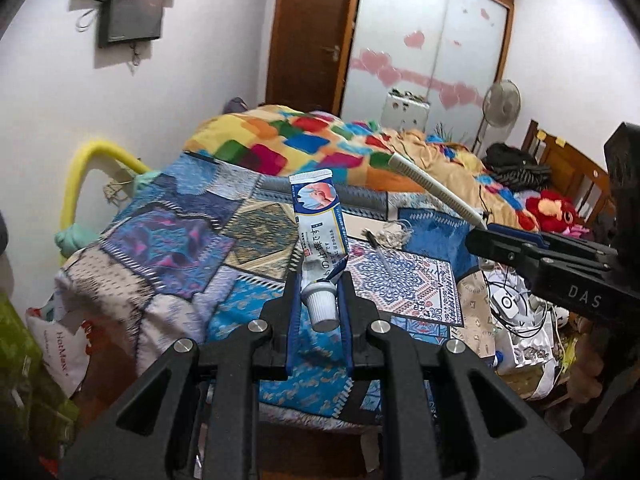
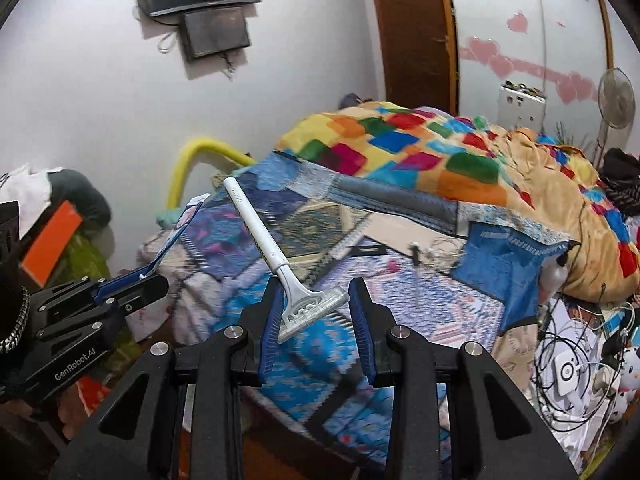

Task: Collect trash
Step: 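Lift and carry the razor and tube in both tools over the white bin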

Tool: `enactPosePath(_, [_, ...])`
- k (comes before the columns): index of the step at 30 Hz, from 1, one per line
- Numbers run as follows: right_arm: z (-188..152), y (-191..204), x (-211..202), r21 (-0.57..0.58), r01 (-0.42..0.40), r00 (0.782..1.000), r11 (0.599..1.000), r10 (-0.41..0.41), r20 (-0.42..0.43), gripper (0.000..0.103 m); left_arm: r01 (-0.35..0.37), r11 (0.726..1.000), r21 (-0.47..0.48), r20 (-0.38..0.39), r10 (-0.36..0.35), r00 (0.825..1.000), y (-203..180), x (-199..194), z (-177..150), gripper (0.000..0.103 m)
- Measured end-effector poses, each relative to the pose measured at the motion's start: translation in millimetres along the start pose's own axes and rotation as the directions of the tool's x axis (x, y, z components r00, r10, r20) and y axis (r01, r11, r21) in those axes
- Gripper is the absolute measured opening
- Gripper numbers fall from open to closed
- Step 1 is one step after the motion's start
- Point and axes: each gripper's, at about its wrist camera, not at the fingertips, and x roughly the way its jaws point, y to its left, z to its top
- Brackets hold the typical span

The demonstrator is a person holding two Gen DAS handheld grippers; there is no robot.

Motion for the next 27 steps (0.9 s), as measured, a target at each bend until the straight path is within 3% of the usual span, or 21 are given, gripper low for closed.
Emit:
enactPosePath(6, [-11,50,-9,-0.052,-0.047,0.999,0.998,0.047,-0.002,0.031,-0.042,0.998,-0.042,0.03,0.043,0.999,37,-46,-19,0.017])
enactPosePath(13, [-33,106,-3,-0.103,-0.112,0.993,0.988,0.108,-0.04,0.031,-0.106,0.989,-0.101,0.013,0.107,0.994,88,-84,-54,0.017])
enactPosePath(21, [-69,168,30,-0.151,-0.195,0.971,0.969,0.17,-0.166,0.031,-0.198,0.96,-0.197,-0.089,0.183,0.979,153,-99,-112,0.017])
enactPosePath(27, [-100,208,66,-0.182,-0.247,0.937,0.952,0.186,-0.296,0.031,-0.25,0.929,-0.271,-0.206,0.198,0.958,198,-86,-159,0.017])
